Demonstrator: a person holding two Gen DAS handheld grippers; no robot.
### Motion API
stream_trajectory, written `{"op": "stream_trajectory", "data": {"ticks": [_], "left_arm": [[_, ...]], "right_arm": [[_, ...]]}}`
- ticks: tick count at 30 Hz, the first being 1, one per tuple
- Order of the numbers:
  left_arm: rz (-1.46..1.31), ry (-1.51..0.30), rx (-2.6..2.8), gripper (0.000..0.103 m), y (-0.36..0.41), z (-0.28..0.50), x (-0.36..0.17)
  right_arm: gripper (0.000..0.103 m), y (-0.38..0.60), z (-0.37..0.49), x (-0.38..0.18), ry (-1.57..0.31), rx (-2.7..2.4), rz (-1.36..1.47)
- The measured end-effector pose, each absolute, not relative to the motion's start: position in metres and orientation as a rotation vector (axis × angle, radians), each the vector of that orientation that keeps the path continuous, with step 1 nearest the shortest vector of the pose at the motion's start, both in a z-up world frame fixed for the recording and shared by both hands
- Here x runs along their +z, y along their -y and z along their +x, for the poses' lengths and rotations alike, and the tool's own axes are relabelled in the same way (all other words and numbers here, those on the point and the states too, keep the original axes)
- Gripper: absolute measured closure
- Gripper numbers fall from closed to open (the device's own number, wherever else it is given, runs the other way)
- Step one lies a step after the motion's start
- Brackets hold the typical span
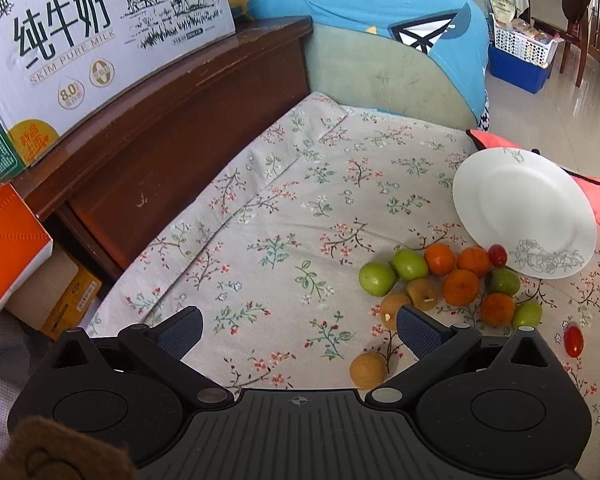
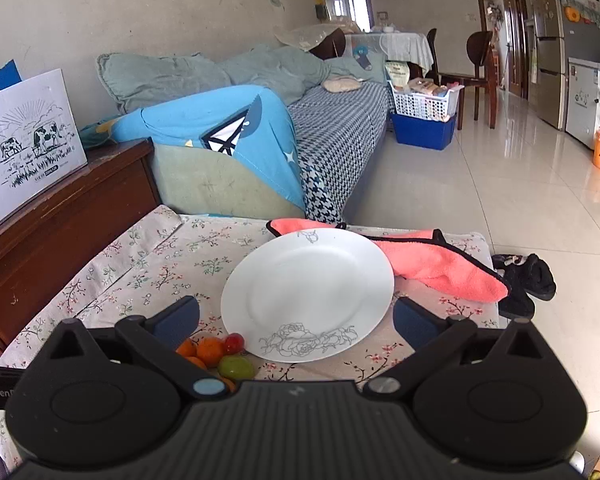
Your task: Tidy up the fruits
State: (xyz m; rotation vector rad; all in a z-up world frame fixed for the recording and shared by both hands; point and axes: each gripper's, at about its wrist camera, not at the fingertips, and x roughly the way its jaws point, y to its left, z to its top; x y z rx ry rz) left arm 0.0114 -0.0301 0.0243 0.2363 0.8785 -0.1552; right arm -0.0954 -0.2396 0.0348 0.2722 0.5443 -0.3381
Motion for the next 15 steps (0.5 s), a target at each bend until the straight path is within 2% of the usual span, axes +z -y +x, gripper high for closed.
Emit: {"op": "stream_trajectory", "data": {"ticks": [4, 15], "left_arm": [[0.218, -0.949, -0.145, 0.000, 0.031, 0.015, 0.015], [0.265, -0.968, -0.144, 0.000, 0.040, 0.012, 0.004]], "right_arm": [[0.001, 0.236, -0.080, 0.025, -0.707, -0.291, 0.255], [0.001, 0.210, -0.070, 0.002, -0.879, -0.253, 0.156]]}}
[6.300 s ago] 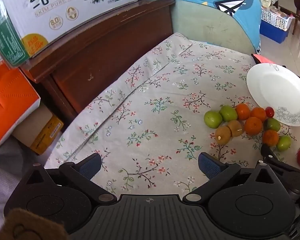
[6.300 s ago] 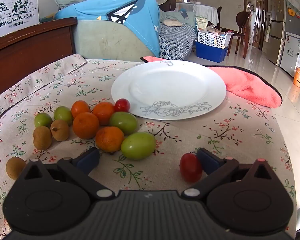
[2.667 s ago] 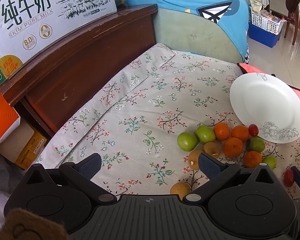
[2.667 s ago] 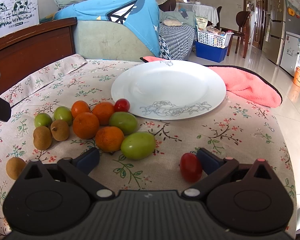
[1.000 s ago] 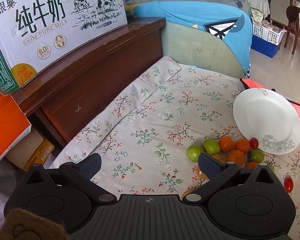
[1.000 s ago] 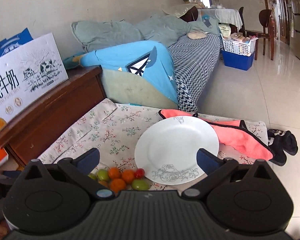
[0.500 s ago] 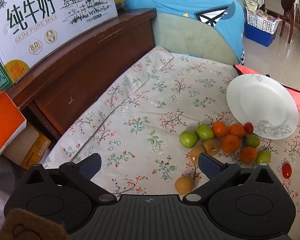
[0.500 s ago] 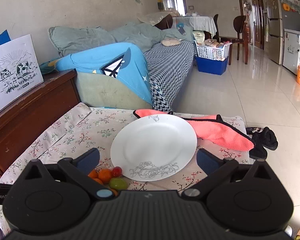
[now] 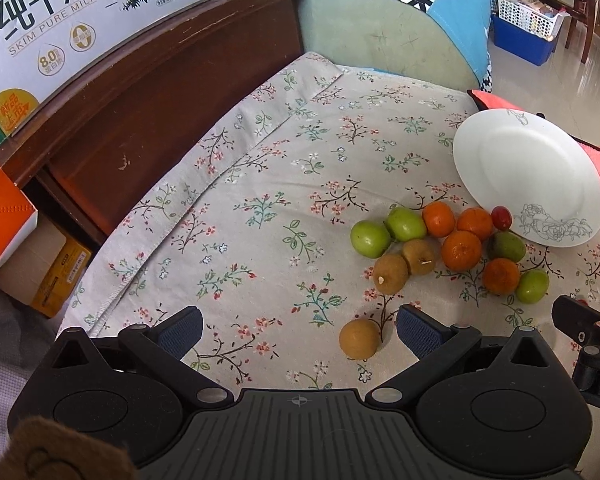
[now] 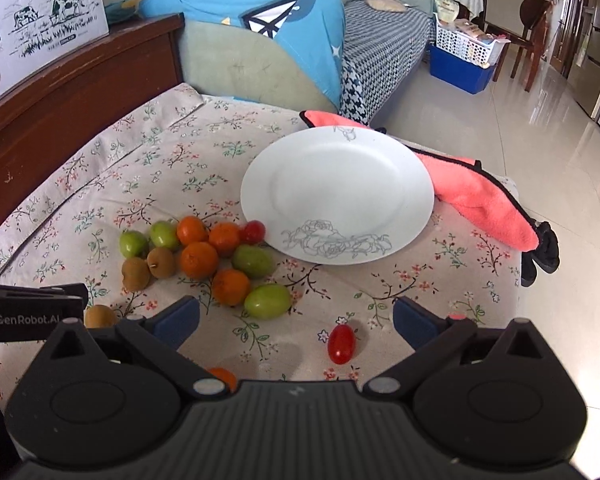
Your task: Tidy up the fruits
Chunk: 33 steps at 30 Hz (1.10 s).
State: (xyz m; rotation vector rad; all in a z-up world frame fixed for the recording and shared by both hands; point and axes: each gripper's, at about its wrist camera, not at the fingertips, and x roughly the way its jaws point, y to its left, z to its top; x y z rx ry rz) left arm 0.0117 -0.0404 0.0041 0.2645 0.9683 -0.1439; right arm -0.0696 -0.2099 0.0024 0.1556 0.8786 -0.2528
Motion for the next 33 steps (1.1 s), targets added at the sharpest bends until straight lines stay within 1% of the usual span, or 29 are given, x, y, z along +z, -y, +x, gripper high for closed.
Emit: {"op": "stream_trajectory", "data": {"ticks": [4, 33], "left_arm": [[0.271, -0.975, -0.146, 0.000, 0.043, 0.011, 0.002], [0.303, -0.967, -0.148, 0.000, 0.051, 0.006, -0.003]], "right_arm": [[0.001, 0.210, -0.067, -0.003, -0.917, -0.258, 0.165], [0.001, 0.208, -0.063, -0.013, -0.950, -0.271, 0.191]]}}
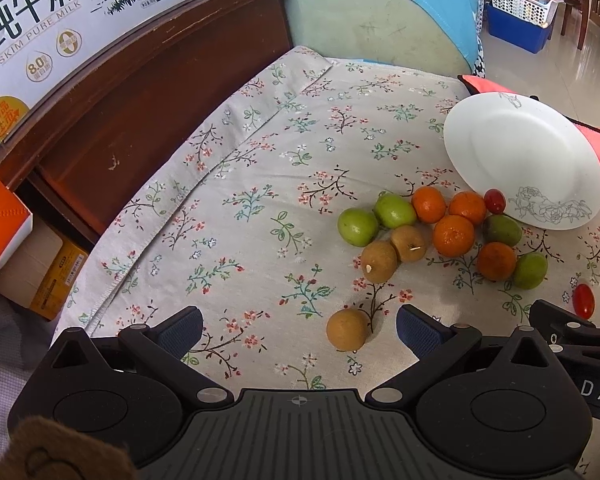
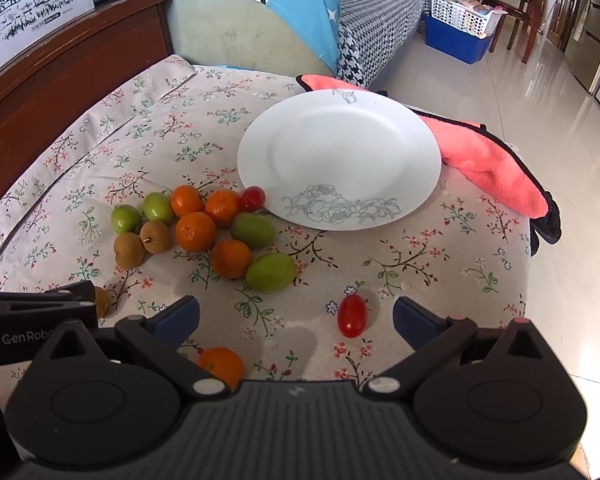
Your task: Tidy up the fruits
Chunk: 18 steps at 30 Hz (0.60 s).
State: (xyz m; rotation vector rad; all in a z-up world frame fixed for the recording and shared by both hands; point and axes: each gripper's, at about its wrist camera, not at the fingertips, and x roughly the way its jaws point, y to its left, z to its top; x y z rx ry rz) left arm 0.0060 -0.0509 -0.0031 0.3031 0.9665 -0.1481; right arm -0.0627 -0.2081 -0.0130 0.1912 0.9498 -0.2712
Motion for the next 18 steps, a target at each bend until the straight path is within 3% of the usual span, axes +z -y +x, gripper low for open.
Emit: {"op": "stream_trajectory", "data": {"ticks": [18], "left_arm": [[0.285, -0.951, -0.156, 0.000, 0.0589, 0.0058, 0.0026]], "right_arm": [[0.001, 0.2157, -0.0656, -0.0088, -0.925, -0.291, 0.208]]}}
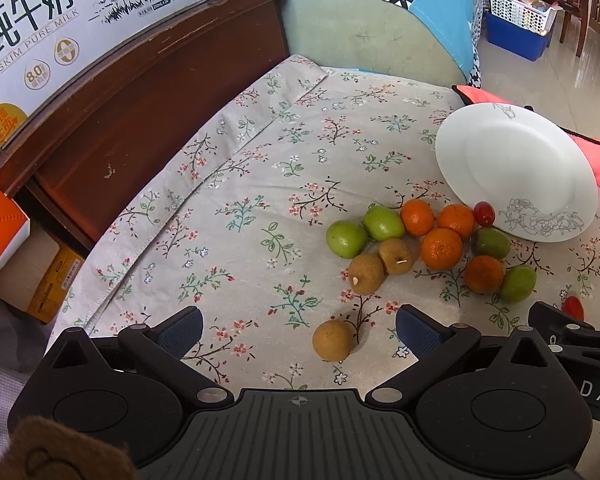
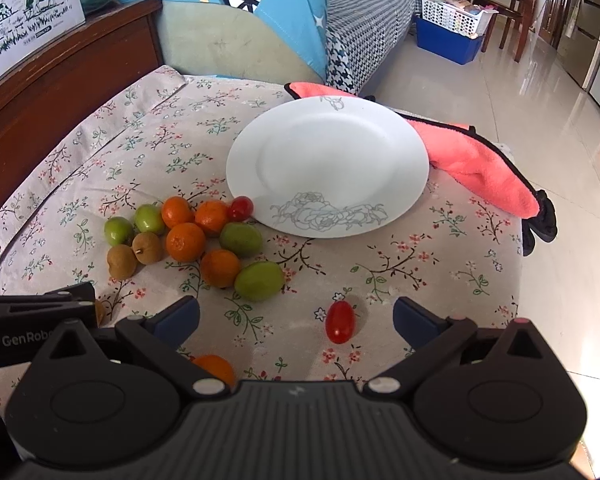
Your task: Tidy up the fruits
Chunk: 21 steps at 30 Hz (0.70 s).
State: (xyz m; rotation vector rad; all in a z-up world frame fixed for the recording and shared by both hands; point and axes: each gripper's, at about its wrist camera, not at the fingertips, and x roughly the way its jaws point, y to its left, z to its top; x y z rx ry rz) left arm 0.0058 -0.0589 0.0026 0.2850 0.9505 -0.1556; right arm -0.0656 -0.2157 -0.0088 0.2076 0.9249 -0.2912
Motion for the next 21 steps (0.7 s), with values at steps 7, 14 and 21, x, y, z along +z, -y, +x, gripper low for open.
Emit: {"op": "stream_trajectory", "data": {"ticks": [7, 14, 21], "left_arm": [[0.281, -0.930, -0.185, 0.000, 0.068, 0.006, 0.008], [0.301, -0.926, -0.200, 0.000, 0.078, 0.006, 0.008], [0.299, -0.878, -0.281, 0.000, 0.088, 0.012, 0.015]], "right_arm": [[0.001, 0.226, -0.067, -0.004, -0.898, -0.284, 0.207], [0.001, 0.234, -0.067, -0.004, -0.902, -0.296, 0.211], [0.001, 0.252, -0.067, -0.007, -0.926, -0.287, 0.227]]}}
